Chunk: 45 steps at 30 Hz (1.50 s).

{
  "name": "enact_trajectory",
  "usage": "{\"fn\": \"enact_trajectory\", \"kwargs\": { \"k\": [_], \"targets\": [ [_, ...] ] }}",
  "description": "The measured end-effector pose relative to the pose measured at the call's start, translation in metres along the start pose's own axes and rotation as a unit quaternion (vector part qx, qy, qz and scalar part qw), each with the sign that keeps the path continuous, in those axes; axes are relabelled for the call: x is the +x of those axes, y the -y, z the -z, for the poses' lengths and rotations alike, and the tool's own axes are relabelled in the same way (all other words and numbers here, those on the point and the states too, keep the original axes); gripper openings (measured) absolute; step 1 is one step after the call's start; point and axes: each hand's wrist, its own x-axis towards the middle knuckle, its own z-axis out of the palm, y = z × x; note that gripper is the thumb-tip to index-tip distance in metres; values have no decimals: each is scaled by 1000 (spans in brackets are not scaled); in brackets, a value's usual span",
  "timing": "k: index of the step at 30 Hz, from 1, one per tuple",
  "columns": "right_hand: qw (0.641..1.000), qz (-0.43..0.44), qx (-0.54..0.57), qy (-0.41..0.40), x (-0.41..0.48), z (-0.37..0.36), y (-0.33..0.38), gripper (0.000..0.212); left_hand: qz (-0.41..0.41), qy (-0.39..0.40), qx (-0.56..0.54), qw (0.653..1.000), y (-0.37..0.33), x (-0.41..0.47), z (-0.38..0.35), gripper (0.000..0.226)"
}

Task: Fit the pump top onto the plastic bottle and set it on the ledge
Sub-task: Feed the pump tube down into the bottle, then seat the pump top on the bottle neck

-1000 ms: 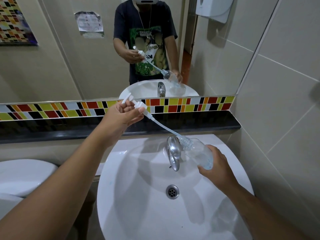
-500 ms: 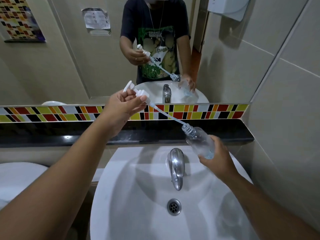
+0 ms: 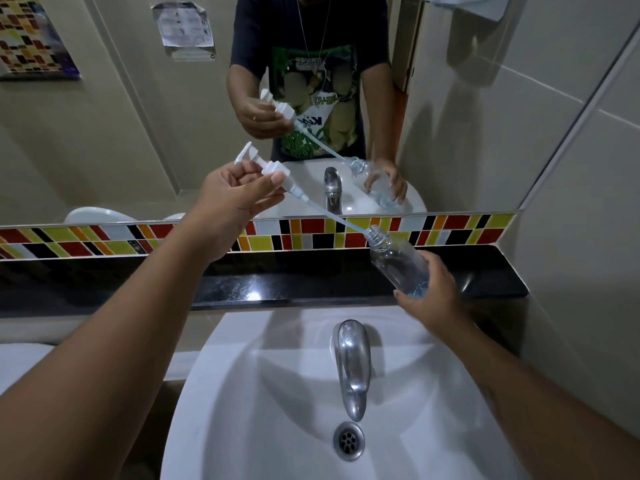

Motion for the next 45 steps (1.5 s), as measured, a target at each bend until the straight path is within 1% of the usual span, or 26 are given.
{"fn": "enact_trajectory", "kwargs": {
  "k": [3, 5, 6, 8, 11, 15, 18, 21, 23, 25, 29, 33, 38, 42, 45],
  "targets": [
    [1000, -7, -2, 11, 8, -4, 1, 81, 2, 7, 7, 1000, 3, 7, -3, 27],
    [1000, -9, 19, 22, 15, -10, 5, 81, -3, 18, 9, 1000, 3, 12, -6, 25],
    [999, -7, 34, 24, 19, -14, 8, 81, -5, 26, 12, 1000, 2, 16, -7, 28],
    [998, -8, 56, 21, 25, -22, 17, 79, -10, 36, 35, 999, -2, 24, -10, 34],
    [997, -31, 70, 14, 30, -40, 30, 77, -18, 39, 77, 996, -10, 38, -18, 28],
    [983, -49, 173, 41, 36, -62, 44, 72, -25, 43, 127, 991, -18, 56, -33, 20],
    [971, -49, 231, 48, 37, -74, 52, 69, -31, 47, 168, 984, -21, 67, -46, 21],
    [969, -48, 239, 40, 38, -81, 53, 70, -33, 72, 200, 977, -23, 74, -58, 24],
    [966, -44, 253, 45, 39, -84, 51, 73, -36, 84, 218, 972, -23, 77, -67, 25],
    [965, -42, 253, 48, 39, -86, 48, 78, -39, 95, 240, 965, -23, 78, -75, 22],
    [964, -52, 253, 57, 41, -89, 43, 65, -46, 123, 274, 953, -18, 80, -81, 20],
    [961, -53, 266, 57, 41, -90, 43, 61, -43, 133, 279, 950, -7, 80, -83, 21],
    [964, -52, 255, 43, 39, -92, 38, 66, -28, 129, 278, 951, 16, 76, -81, 22],
    [962, -61, 262, 48, 40, -92, 39, 64, -13, 142, 266, 953, 32, 69, -82, 19],
    [962, -65, 262, 51, 40, -92, 38, 65, -8, 130, 280, 951, 46, 68, -82, 20]
  ]
}}
